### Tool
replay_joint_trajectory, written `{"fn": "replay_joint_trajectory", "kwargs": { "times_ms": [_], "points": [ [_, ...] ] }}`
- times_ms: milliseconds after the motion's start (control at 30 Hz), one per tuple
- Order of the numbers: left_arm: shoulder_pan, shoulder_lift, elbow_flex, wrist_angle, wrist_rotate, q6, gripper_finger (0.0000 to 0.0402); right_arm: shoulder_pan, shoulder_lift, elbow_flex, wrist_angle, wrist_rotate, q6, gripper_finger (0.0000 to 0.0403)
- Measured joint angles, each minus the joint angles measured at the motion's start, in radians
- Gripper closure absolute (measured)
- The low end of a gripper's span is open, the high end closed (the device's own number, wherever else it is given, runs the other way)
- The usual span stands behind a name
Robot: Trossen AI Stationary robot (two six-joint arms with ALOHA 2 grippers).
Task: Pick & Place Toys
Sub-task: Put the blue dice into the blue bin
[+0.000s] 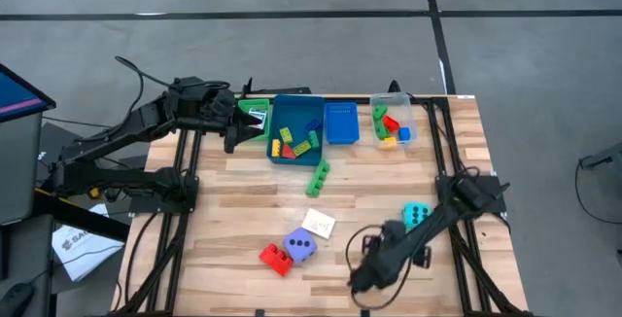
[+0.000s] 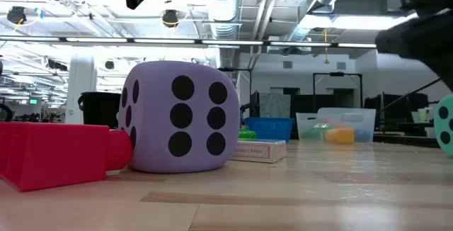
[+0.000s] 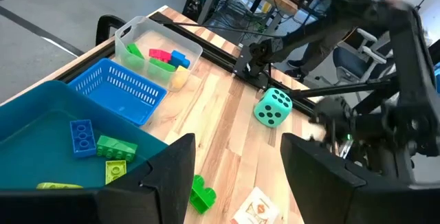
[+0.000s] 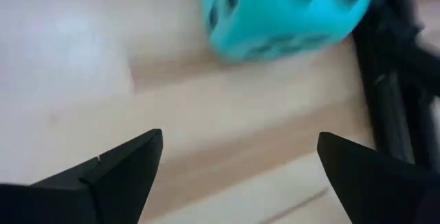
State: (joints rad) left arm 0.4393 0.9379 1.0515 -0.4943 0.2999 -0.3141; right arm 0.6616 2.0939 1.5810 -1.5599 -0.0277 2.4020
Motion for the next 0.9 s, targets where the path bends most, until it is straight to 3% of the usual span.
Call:
{"fn": "replay_joint_trajectory", "kwargs": {
  "times_ms": [233,433,700,900],
  "points": [
    [0.000,0.000,0.000,0.001,0.000,0.001,0.0193,0.070,0.203,0.180,-0.014,-0.035,0.015,0.0019],
    [0.000,0.000,0.000,0.001,0.000,-0.002,0.0193,0.070,0.256,0.271,-0.009,0.009,0.014,0.0019],
    [0.000,0.000,0.000,0.001,0.000,-0.025,0.0193,0.019,0.058,0.236,-0.012,0.106,-0.003,0.0019],
    [0.000,0.000,0.000,0.001,0.000,-0.029,0.0193,-0.019,-0.157,0.087,-0.012,0.134,-0.015,0.0019]
  ]
}}
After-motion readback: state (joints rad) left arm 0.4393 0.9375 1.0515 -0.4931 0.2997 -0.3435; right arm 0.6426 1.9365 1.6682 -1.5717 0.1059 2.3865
